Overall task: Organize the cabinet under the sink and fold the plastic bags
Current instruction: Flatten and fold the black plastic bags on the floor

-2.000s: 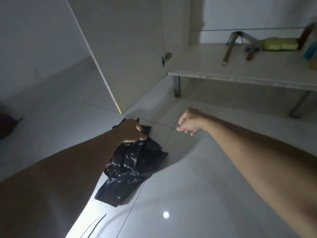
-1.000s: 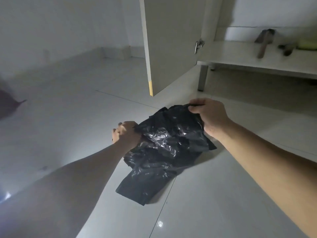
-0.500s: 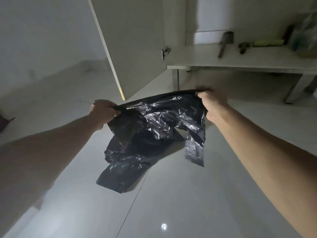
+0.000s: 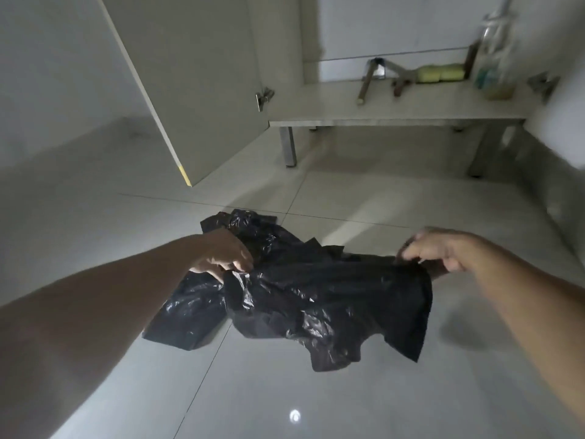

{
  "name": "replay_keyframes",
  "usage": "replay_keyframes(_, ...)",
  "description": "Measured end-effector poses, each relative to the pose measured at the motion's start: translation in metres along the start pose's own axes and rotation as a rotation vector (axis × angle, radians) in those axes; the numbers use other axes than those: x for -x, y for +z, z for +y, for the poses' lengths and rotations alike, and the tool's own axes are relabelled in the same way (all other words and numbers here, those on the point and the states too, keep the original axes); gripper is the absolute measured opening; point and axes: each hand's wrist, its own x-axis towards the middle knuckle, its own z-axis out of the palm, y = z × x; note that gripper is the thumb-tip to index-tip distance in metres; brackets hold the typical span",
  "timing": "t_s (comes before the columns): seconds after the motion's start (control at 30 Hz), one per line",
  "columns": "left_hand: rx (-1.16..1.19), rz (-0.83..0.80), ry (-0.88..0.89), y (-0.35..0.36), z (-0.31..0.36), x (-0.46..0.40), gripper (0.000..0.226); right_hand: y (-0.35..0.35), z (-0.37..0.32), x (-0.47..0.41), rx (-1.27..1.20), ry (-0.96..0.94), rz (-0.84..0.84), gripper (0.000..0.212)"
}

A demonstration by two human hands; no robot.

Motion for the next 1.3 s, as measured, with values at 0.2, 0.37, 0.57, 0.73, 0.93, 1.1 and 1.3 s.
replay_keyframes(0.2,-0.344,-0.172,-0.06,0.037,0.0,-0.036,0.033,0.009,0.039,-0.015,0.392,0.281,-0.283,0.026)
replay_keyframes(0.37,-0.451,0.062,0.174,0.061,-0.002,-0.075,0.044,0.022,0.036,-0.049,0.629,0.119,0.104,0.024)
replay_keyframes(0.57,-0.288,-0.06,0.343,0.114,0.004,-0.093,0.1,0.062,0.006,-0.091,0.53,-0.266,0.283,0.024)
replay_keyframes(0.73,-0.427,0.176,0.481,0.15,0.012,-0.105,0.066,0.081,-0.012,-0.125,0.585,-0.374,0.236,0.064)
replay_keyframes(0.93,0.028,0.381,0.293,0.125,0.022,-0.114,0.009,0.063,-0.016,-0.132,0.678,-0.365,0.391,0.013)
replay_keyframes(1.1,0.34,0.544,0.27,0.052,0.046,-0.122,0.01,-0.03,-0.021,-0.109,0.662,-0.392,0.688,0.011)
replay_keyframes(1.3,0.423,0.547,0.531,-0.017,0.142,-0.113,0.023,-0.125,-0.05,-0.045,0.506,-0.597,1.101,0.012)
